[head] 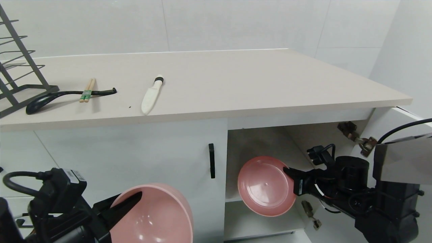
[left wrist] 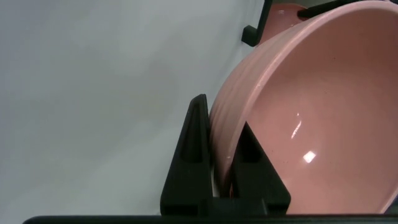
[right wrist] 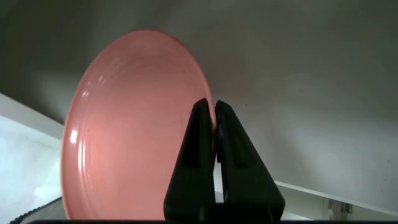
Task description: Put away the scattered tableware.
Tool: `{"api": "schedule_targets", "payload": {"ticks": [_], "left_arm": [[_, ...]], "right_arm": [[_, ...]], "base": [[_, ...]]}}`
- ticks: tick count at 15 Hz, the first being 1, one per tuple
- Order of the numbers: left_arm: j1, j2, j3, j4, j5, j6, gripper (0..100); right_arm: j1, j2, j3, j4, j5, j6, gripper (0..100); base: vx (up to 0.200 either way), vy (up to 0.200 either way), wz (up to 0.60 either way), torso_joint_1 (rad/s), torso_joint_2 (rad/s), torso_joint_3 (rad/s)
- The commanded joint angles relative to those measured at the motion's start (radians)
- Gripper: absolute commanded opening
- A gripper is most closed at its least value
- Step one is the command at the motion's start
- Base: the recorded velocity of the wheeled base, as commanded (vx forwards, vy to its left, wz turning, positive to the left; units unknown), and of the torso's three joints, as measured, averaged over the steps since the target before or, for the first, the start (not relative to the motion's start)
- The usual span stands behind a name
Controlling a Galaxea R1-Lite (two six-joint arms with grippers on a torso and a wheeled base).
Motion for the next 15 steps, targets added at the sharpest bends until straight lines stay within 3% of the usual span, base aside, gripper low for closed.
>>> {"api": "schedule_targets", "payload": {"ticks": [1,10,15], "left_arm": [[0.0,0.002,0.0,0.002,0.0,0.0,0],[-0.003,0.006,0.0,0.019,0.0,0.0,0],[-0.003,0.006,0.0,0.019,0.0,-0.002,0]], "right_arm": [[0.0,0.041,-0.012,-0.001,0.001,0.0,0],[-0.002,0.11,-0.121,-0.001,-0.009,0.083,0],[-0.003,0.202,-0.21,-0.001,-0.067,0.135,0]], "base": [[0.0,0.0,0.0,0.0,0.0,0.0],[0.0,0.0,0.0,0.0,0.0,0.0],[0.0,0.0,0.0,0.0,0.0,0.0]]}}
